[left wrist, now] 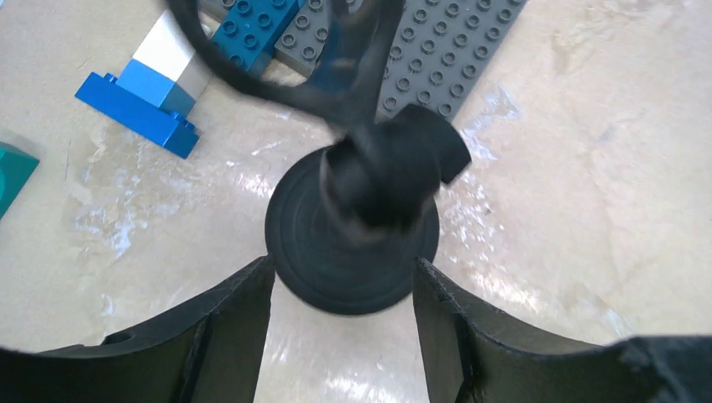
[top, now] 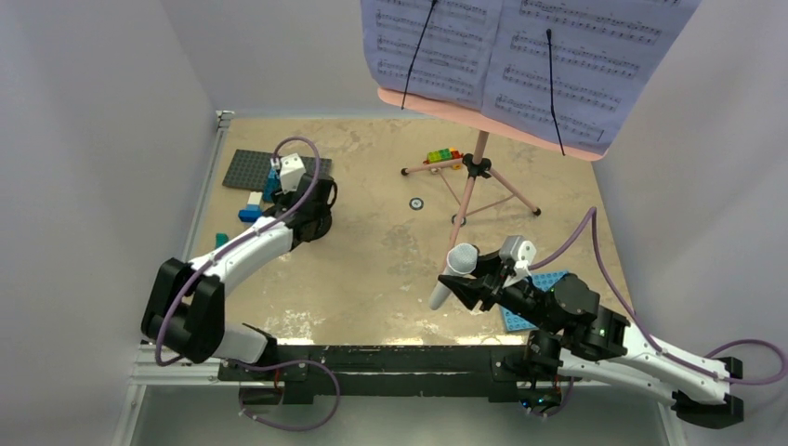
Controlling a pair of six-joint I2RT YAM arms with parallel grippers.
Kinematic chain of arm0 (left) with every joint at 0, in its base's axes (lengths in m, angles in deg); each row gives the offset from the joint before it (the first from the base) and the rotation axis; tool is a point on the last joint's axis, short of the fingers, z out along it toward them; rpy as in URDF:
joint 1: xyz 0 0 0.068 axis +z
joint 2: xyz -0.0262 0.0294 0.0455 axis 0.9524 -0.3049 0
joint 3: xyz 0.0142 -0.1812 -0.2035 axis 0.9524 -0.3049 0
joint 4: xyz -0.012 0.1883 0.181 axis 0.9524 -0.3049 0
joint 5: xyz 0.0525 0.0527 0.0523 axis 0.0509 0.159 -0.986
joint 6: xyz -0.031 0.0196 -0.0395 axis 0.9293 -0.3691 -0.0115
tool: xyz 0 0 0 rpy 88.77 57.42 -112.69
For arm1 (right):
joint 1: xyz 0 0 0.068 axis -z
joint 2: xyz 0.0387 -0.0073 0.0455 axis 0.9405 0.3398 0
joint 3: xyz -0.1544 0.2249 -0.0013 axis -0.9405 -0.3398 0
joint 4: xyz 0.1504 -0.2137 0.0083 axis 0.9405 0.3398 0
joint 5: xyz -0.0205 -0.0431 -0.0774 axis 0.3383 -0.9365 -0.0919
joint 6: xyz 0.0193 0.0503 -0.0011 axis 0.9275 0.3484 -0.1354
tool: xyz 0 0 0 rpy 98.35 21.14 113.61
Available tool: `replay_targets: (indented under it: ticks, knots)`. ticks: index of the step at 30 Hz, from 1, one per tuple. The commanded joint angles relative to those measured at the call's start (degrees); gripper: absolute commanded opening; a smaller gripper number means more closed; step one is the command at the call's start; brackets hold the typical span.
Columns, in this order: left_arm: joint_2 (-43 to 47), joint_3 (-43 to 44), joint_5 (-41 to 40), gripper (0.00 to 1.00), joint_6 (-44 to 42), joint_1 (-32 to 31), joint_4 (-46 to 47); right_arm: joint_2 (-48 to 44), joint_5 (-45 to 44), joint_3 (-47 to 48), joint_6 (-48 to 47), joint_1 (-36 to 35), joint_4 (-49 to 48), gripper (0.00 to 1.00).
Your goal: Pack up the instrument practice props
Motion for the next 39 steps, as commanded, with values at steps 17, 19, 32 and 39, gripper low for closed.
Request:
replay_targets:
  ticks: [17, 19, 32, 39]
  knots:
    - [50.4, -20.4, 16.3, 0.68, 17.5, -32.0, -13.6, 22.0, 15.5, 7.5, 19.4, 3.8, -4.5, 0.00]
    - [58.2, -26.4, 23.3, 0.69, 16.2, -32.0, -6.2, 22.7, 21.0, 6.1, 23.2, 6.3, -8.9, 0.00]
    - [63.2, -37.8, 52.8, 1.00, 7.1, -32.0, 25.2, 31.8, 33.7, 9.1, 34.7, 11.3, -18.2, 0.00]
    - [62.9, -41.3, 55.9, 1.00, 6.9, -32.0, 37.7, 35.0, 34.9, 11.6, 36.8, 11.7, -16.9, 0.00]
